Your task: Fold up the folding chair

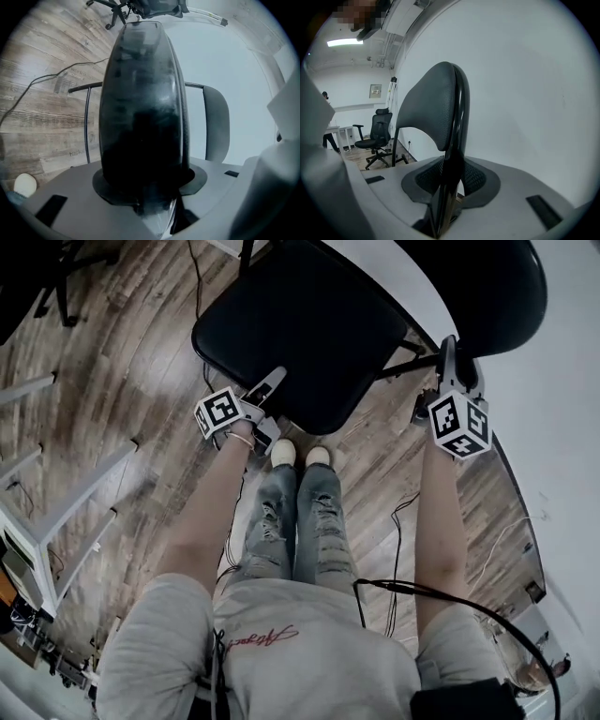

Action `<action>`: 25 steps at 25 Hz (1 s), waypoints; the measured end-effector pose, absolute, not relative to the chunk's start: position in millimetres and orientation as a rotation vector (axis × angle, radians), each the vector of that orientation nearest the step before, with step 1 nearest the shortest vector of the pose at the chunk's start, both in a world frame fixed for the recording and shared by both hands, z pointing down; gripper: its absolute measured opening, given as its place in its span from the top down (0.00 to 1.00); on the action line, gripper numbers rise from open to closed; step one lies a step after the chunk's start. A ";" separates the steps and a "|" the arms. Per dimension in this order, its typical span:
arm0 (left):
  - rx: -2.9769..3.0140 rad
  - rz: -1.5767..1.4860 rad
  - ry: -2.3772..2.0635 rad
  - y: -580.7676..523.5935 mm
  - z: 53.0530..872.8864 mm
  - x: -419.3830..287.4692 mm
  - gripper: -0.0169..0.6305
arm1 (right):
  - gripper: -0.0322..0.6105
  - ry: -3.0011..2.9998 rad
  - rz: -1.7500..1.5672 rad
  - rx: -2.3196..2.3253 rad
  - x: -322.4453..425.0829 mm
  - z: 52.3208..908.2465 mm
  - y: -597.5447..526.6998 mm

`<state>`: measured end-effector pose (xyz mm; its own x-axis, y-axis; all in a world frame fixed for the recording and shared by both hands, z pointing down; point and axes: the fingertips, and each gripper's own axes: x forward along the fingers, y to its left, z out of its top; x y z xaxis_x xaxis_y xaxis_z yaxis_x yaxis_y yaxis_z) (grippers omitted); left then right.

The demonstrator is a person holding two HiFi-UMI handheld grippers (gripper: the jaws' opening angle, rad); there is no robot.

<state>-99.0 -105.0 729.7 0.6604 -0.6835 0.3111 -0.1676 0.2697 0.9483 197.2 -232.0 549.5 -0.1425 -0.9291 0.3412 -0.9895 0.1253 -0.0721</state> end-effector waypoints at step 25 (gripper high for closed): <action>1.055 -0.157 -1.132 -266.8 610.8 -19.8 0.68 | 0.83 -2.157 0.572 1.986 258.6 507.8 -339.5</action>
<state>-19.8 -266.8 610.8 0.4688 -0.5868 0.6603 -0.3855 0.5367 0.7506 258.6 -339.5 507.8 -0.1090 -0.9250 0.3641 -0.9838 0.0481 -0.1725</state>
